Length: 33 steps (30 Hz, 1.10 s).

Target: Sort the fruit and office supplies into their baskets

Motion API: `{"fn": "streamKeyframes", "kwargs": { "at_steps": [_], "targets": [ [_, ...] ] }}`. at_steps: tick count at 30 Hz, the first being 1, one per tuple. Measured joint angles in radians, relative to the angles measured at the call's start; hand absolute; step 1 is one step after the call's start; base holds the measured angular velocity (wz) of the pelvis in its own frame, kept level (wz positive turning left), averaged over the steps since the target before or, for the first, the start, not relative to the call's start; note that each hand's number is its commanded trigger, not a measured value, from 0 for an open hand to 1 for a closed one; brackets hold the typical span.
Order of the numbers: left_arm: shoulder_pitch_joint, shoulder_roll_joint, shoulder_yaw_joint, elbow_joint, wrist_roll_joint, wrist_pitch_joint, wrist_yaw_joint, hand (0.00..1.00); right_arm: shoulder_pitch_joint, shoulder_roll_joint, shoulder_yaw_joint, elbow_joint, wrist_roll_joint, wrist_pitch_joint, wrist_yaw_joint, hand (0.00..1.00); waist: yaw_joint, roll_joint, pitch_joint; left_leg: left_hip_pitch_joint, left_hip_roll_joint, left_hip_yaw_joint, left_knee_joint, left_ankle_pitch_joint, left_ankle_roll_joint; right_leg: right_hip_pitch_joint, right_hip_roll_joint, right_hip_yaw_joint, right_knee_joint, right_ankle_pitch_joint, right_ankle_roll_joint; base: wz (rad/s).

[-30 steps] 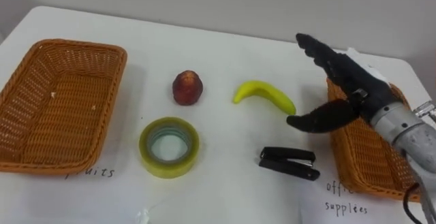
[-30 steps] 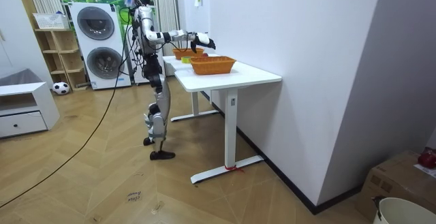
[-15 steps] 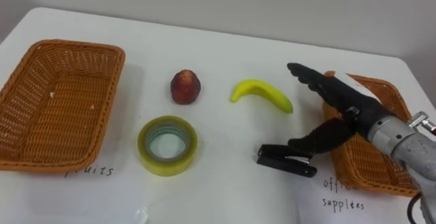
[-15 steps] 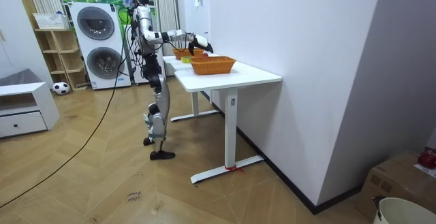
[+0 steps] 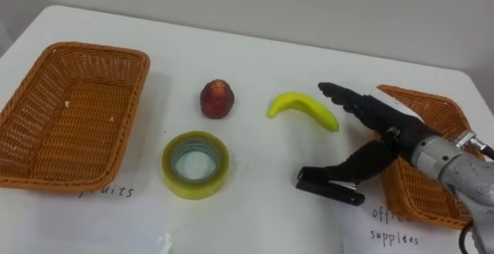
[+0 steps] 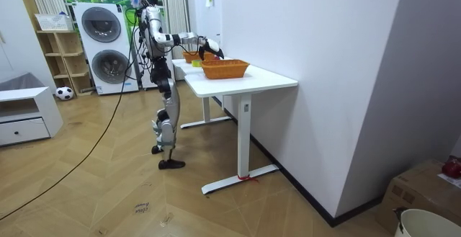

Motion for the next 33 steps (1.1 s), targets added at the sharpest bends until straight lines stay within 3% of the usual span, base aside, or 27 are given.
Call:
{"fn": "streamKeyframes", "kwargs": {
  "at_steps": [16, 23, 33],
  "targets": [
    [-0.009, 0.003, -0.039, -0.011, 0.002, 0.001, 0.001, 0.00, 0.016, 0.003, 0.067, 0.025, -0.040, 0.021, 0.101, 0.00, 0.012, -0.004, 0.0047, -0.002, 0.000, -0.001, -0.002, 0.000, 0.000, -0.003, 0.000, -0.002, 0.000, 0.000, 0.000, 0.00],
    [-0.012, 0.003, -0.041, -0.033, 0.002, 0.001, 0.001, 0.00, 0.023, 0.023, 0.078, 0.035, -0.165, 0.023, 0.132, 0.00, 0.027, -0.001, 0.0035, -0.004, 0.000, -0.001, -0.001, 0.000, 0.000, -0.004, 0.000, 0.000, -0.001, 0.000, 0.000, 0.00],
    [0.003, 0.003, -0.041, -0.048, 0.018, 0.001, 0.009, 0.00, 0.036, 0.059, 0.078, 0.058, -0.202, 0.042, 0.142, 0.00, 0.028, 0.004, 0.0006, 0.001, 0.000, -0.001, 0.006, 0.000, 0.000, 0.003, 0.000, 0.001, -0.001, 0.000, 0.000, 0.00]
  ]
}}
